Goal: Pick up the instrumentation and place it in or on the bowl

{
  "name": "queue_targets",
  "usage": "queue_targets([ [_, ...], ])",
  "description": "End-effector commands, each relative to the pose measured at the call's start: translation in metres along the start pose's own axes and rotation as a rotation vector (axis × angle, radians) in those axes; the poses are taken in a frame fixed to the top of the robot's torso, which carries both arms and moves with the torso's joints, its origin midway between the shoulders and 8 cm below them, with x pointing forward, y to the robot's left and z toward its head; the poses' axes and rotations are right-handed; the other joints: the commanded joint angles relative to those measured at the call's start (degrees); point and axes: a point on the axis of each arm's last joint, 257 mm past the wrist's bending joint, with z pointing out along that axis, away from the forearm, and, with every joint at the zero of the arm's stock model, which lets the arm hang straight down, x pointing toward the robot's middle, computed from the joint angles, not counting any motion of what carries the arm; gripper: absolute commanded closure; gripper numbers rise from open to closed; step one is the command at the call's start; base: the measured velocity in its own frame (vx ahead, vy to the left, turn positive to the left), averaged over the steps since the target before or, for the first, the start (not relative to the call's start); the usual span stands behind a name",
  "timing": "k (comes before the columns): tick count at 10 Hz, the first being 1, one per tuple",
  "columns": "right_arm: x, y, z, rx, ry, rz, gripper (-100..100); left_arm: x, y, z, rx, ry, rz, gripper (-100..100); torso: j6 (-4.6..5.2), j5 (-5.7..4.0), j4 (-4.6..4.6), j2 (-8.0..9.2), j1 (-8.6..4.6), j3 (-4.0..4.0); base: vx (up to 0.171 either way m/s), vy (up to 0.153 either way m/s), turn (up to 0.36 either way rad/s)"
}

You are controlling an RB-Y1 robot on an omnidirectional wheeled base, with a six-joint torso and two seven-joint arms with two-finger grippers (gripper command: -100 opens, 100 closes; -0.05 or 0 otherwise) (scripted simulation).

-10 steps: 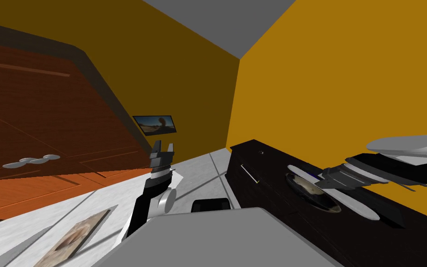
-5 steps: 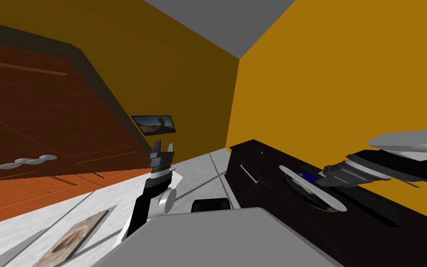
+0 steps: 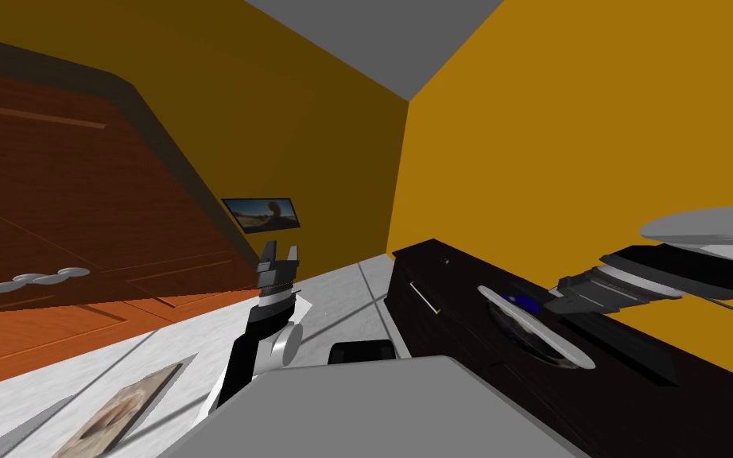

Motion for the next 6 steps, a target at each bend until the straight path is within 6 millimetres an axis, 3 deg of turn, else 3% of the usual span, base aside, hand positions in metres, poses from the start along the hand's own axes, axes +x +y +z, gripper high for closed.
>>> queue_targets([
  [1,0.0,0.0,0.0,0.0,0.0,0.0,0,0.0,0.0,0.0,0.0,0.0,0.0,0,0.0,0.0,0.0,0.0,0.0,0.0,0.0,0.0,0.0],
  [6,0.0,-0.0001,0.0001,0.0,0.0,0.0,0,0.0,0.0,0.0,0.0,0.0,0.0,0,0.0,0.02,0.0,0.01,0.06,0.01,0.0,0.0,0.0],
])
